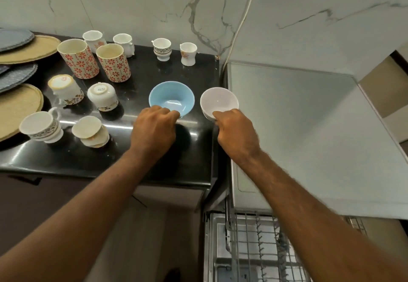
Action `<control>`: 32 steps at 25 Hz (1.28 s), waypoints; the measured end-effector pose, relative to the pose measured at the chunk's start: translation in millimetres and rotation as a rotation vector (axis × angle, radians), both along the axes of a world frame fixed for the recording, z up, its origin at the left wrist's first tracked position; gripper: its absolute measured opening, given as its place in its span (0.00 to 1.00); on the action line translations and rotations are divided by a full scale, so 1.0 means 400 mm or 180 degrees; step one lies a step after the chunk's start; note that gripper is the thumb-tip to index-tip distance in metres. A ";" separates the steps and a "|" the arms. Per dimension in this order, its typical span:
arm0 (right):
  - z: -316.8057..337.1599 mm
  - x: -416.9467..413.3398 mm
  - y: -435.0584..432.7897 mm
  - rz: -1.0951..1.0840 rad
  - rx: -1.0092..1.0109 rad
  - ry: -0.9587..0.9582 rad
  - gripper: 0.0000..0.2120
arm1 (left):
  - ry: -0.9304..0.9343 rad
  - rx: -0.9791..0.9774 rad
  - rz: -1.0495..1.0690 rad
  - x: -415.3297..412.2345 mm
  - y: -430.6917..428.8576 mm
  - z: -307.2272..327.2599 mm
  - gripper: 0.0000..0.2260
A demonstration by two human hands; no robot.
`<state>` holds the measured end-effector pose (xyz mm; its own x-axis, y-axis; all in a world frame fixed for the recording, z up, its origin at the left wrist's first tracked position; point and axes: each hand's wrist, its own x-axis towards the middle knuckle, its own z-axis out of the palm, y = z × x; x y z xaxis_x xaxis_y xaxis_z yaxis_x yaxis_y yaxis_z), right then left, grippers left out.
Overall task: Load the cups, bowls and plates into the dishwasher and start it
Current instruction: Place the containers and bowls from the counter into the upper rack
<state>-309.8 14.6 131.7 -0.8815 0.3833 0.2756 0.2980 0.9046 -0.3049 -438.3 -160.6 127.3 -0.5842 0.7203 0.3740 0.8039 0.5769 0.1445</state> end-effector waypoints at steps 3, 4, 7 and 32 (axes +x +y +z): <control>0.019 0.178 -0.023 -0.0019 0.0010 -0.0034 0.16 | 0.0028 -0.0009 -0.0068 0.167 -0.016 0.015 0.03; 0.021 0.232 -0.028 -0.0028 0.0024 -0.0115 0.18 | 0.0019 0.0009 -0.0097 0.218 -0.021 0.019 0.04; 0.016 0.403 -0.023 -0.0026 0.0059 -0.0330 0.23 | 0.0032 0.0068 -0.0176 0.382 -0.021 0.033 0.05; -0.499 1.257 -0.061 -0.0985 -0.0961 0.0167 0.15 | -0.0525 -0.0239 -0.1515 1.115 0.106 -0.415 0.09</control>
<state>192.8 -9.9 -68.0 -0.7002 0.6976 0.1519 0.5181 0.6430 -0.5640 7.5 -118.0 -38.9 -0.2316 0.9423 0.2416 0.9502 0.1659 0.2639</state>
